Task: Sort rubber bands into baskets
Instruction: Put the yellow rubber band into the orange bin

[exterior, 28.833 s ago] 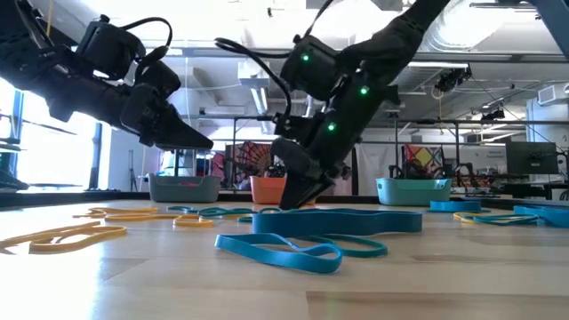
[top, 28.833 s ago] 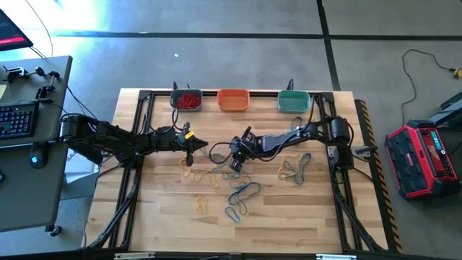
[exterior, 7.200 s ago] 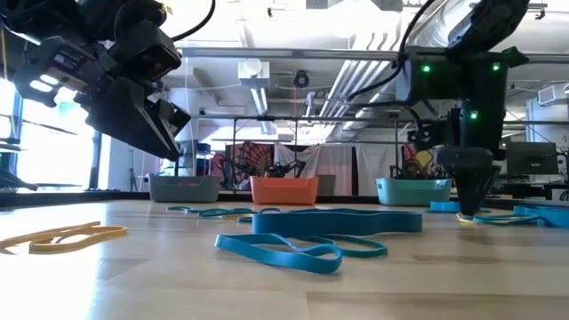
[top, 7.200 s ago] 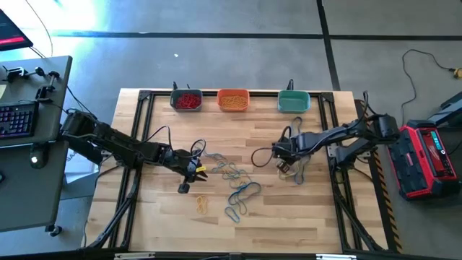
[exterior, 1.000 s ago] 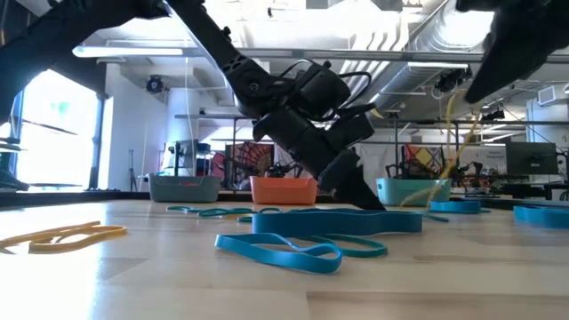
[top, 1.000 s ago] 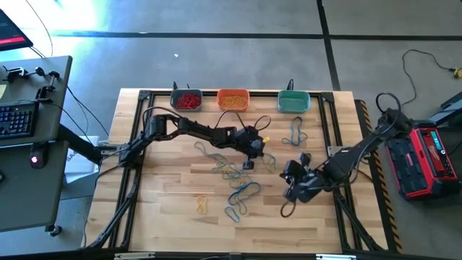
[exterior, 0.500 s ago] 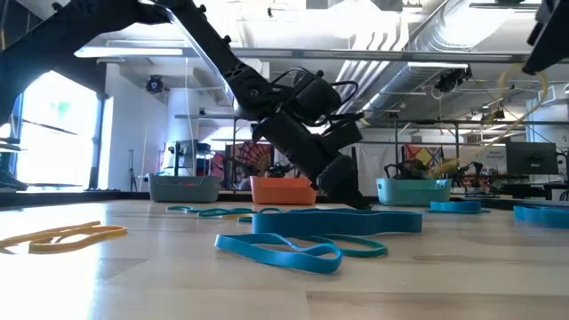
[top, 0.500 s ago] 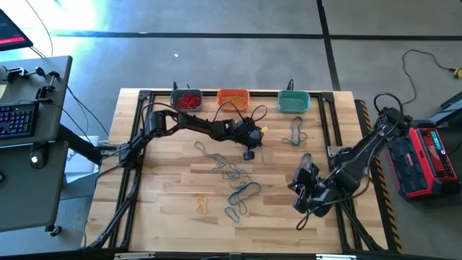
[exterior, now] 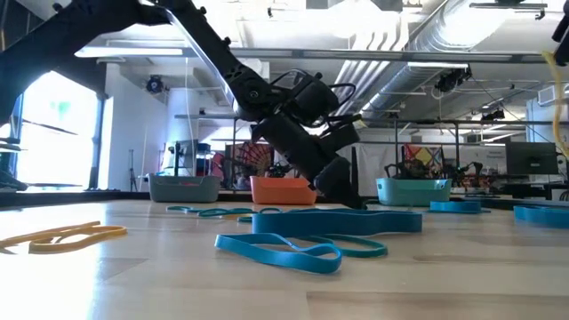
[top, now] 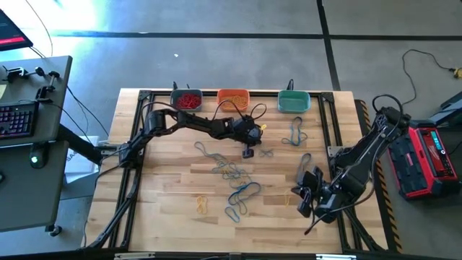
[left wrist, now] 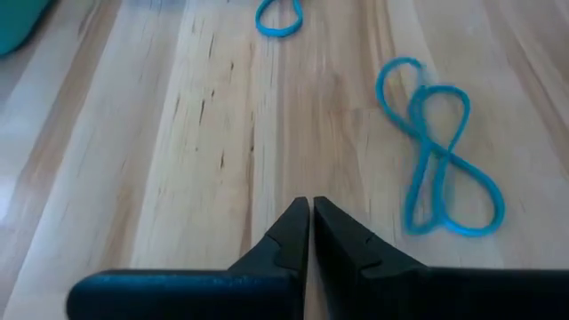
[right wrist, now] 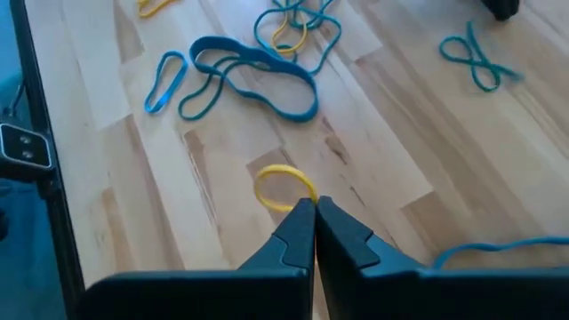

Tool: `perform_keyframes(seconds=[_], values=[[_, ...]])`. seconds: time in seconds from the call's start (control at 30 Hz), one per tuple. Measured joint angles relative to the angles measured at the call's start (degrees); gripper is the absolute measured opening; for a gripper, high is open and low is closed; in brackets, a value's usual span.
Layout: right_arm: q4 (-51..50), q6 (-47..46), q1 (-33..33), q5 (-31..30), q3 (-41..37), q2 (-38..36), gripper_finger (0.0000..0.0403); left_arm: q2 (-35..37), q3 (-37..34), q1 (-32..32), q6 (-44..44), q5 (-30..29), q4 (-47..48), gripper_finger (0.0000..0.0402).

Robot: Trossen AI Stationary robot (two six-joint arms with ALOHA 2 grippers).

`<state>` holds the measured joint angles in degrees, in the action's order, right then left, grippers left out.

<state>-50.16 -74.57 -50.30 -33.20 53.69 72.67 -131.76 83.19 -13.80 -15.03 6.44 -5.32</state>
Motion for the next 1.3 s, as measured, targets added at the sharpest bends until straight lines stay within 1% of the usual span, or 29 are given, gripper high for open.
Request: perform_keyframes(seconds=[0.13, 0.3, 0.4, 0.5, 0.63, 0.77, 0.93, 1.03, 1.13, 1.3], values=[[-0.64, 0.96, 0.36, -1.49, -0.05, 0.01, 0.0000, 1.91, -0.18, 0.60, -0.18, -0.50, 2.70, 0.0015], [-1.80, 2.30, 2.45, -3.26, -0.09, 0.01, 0.0000, 6.19, -0.32, 1.39, -2.57, -0.26, 7.42, 0.0043], [-1.81, 5.05, 4.44, -3.24, -0.09, 0.01, 0.0000, 8.99, -1.32, 1.44, -3.14, 2.87, 7.81, 0.0065], [-1.63, 8.37, 6.84, -3.29, -0.11, 0.01, 0.0000, 11.48, -5.94, 1.44, -3.06, 6.20, 2.22, 0.0083], [-1.28, 13.32, 10.63, -3.33, -0.13, 0.01, 0.0000, 15.57, -13.88, 1.33, -1.60, 6.68, -7.44, 0.0095], [0.40, 19.00, 14.95, -3.34, -0.13, 0.01, 0.0000, 19.84, -21.64, 1.42, -0.65, 6.80, -14.57, 0.0098], [6.12, 28.73, 20.68, -4.40, -0.15, 0.01, 0.0000, 26.52, -30.85, 1.48, 0.23, 6.94, -23.15, 0.0098], [10.81, 35.18, 24.24, -5.85, -0.15, 0.01, 0.0000, 29.93, -36.43, 1.12, 1.88, 7.67, -28.76, 0.0098], [16.01, 41.69, 28.08, -5.94, -0.15, 0.00, 0.0000, 33.45, -41.57, 0.45, 4.03, 8.60, -34.47, 0.0098], [23.53, 51.03, 34.22, -5.74, -0.17, 0.01, 0.0000, 38.44, -48.27, -0.77, 5.51, 8.57, -37.15, 0.0098]])
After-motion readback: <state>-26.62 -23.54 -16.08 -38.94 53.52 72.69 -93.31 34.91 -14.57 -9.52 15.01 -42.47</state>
